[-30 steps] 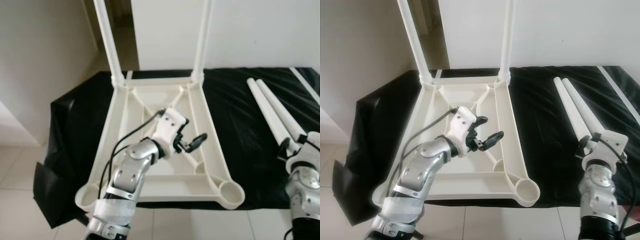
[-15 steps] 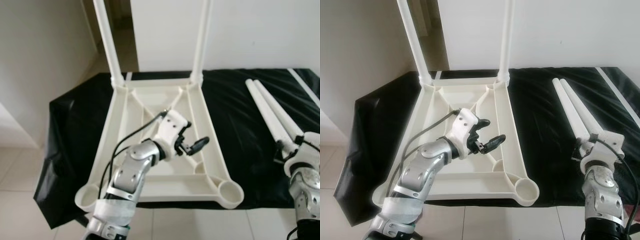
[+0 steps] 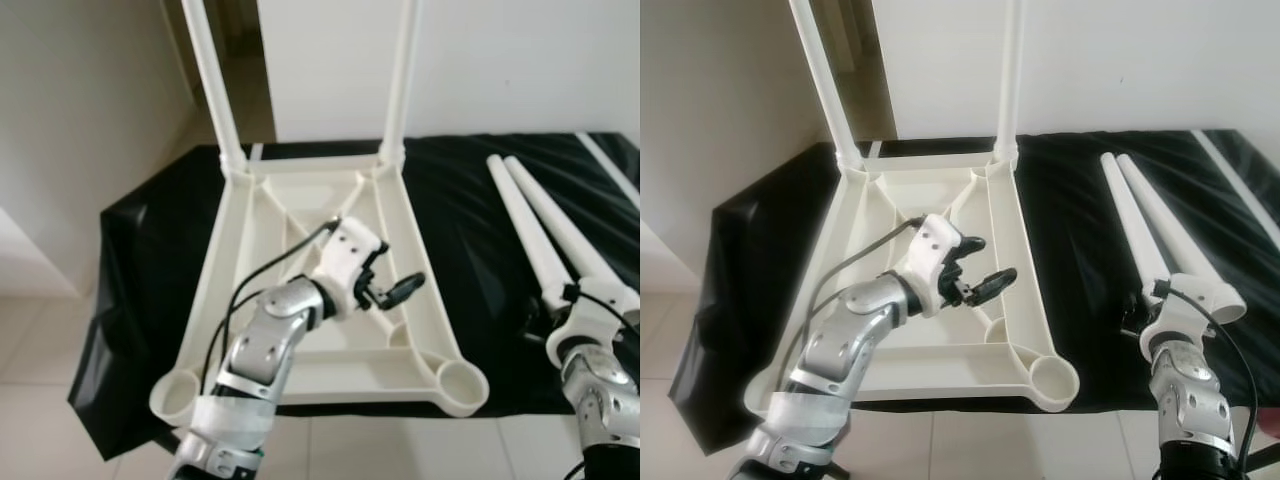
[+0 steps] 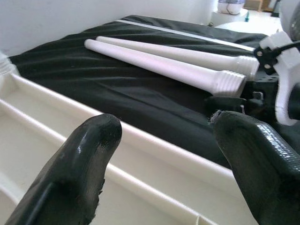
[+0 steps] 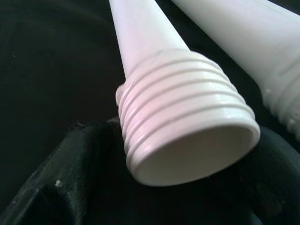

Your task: Building children table

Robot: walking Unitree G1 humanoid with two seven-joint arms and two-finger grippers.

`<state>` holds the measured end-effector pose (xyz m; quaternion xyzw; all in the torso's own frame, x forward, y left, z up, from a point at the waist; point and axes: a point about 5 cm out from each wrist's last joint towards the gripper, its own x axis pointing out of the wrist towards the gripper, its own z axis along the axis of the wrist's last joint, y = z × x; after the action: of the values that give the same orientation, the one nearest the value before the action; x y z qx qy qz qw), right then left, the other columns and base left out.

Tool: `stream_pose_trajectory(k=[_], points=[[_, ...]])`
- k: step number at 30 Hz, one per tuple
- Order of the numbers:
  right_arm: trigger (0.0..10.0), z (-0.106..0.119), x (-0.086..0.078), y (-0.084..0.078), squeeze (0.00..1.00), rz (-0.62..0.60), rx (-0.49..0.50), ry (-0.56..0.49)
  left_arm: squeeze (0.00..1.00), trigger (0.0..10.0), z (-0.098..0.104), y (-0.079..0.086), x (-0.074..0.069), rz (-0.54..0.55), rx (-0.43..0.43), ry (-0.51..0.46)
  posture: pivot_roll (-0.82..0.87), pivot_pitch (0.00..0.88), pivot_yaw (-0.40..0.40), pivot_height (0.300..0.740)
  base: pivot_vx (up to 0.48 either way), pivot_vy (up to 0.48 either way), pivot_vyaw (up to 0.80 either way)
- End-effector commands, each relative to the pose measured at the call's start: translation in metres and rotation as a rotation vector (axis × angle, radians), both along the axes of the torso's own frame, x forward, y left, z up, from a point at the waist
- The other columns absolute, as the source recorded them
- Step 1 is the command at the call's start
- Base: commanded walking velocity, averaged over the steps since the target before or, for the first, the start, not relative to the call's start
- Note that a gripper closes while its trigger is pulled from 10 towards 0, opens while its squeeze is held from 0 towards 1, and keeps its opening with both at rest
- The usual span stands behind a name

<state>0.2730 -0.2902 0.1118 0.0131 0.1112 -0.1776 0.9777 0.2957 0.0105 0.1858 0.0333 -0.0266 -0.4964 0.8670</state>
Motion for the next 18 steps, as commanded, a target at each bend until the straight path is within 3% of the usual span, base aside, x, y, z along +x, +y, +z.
stream_pose_trajectory(k=[1, 7, 8, 9, 10, 18], points=[[10.0, -0.002, 0.002, 0.003, 0.0, 0.019, 0.015, 0.011, 0.0, 10.0, -0.001, -0.001, 0.003, 0.032, 0.006, 0.002, -0.06, 0.0, 0.069, 0.74, 0.0, 0.0, 0.0], [10.0, 0.002, 0.016, 0.015, 0.0, 0.121, 0.014, 0.013, 0.0, 10.0, 0.002, -0.005, 0.003, 0.011, 0.007, -0.003, -0.07, 0.0, 0.073, 0.74, 0.0, 0.0, 0.0], [8.5, 0.001, 0.016, 0.017, 0.0, 0.129, 0.01, 0.016, 0.0, 10.0, 0.002, -0.006, 0.003, 0.01, 0.007, -0.004, -0.07, 0.0, 0.069, 0.74, 0.0, 0.0, 0.0], [8.5, 0.001, 0.016, 0.019, 0.0, 0.133, 0.008, 0.018, 0.0, 10.0, 0.002, -0.007, 0.003, 0.009, 0.007, -0.005, -0.07, 0.0, 0.069, 0.74, 0.0, 0.0, 0.0], [0.0, 0.0, 0.015, 0.021, 0.0, 0.146, 0.013, 0.019, 0.0, 10.0, 0.002, -0.007, 0.003, 0.011, 0.007, -0.003, -0.07, 0.0, 0.064, 0.74, 0.0, 0.0, 0.0], [0.0, -0.004, 0.0, 0.04, 0.0, 0.201, 0.044, 0.022, 0.0, 10.0, 0.001, -0.008, 0.002, 0.015, -0.004, 0.01, -0.07, 0.0, 0.062, 0.74, 0.0, 0.0, 0.0]])
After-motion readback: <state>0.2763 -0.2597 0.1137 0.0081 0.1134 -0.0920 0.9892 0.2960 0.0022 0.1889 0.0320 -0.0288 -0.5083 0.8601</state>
